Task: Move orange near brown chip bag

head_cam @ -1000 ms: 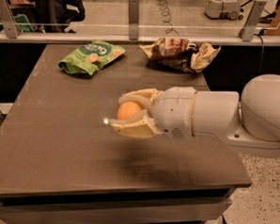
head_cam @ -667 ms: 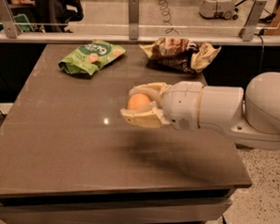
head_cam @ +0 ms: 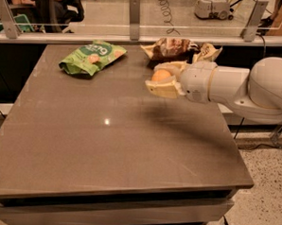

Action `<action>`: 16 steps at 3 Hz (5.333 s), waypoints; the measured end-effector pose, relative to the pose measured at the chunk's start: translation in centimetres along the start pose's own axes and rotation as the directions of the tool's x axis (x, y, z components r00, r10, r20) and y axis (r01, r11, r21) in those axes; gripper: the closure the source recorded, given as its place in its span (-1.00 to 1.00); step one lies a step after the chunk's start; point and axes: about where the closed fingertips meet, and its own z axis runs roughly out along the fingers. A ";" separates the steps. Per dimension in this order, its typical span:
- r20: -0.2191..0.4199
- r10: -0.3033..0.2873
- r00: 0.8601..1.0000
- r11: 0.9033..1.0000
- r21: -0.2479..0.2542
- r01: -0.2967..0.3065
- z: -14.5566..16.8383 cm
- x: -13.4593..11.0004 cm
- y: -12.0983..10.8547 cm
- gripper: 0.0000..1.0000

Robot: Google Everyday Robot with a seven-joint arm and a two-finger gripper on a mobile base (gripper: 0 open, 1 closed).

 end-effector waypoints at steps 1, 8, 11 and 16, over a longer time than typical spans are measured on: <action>-0.045 -0.001 0.999 0.998 0.060 0.004 1.5 2.5 -4.5 1.00; -0.097 -0.018 0.995 0.960 0.276 0.044 0.3 7.5 -11.6 0.09; -0.080 -0.046 0.996 0.945 0.319 0.069 -2.3 6.2 -10.3 0.84; -0.040 -0.099 0.994 0.949 0.298 0.106 -13.2 1.0 -4.8 -0.66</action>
Offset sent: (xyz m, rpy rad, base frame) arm 0.1416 -0.0599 -0.0604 -0.1415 0.0028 -0.1851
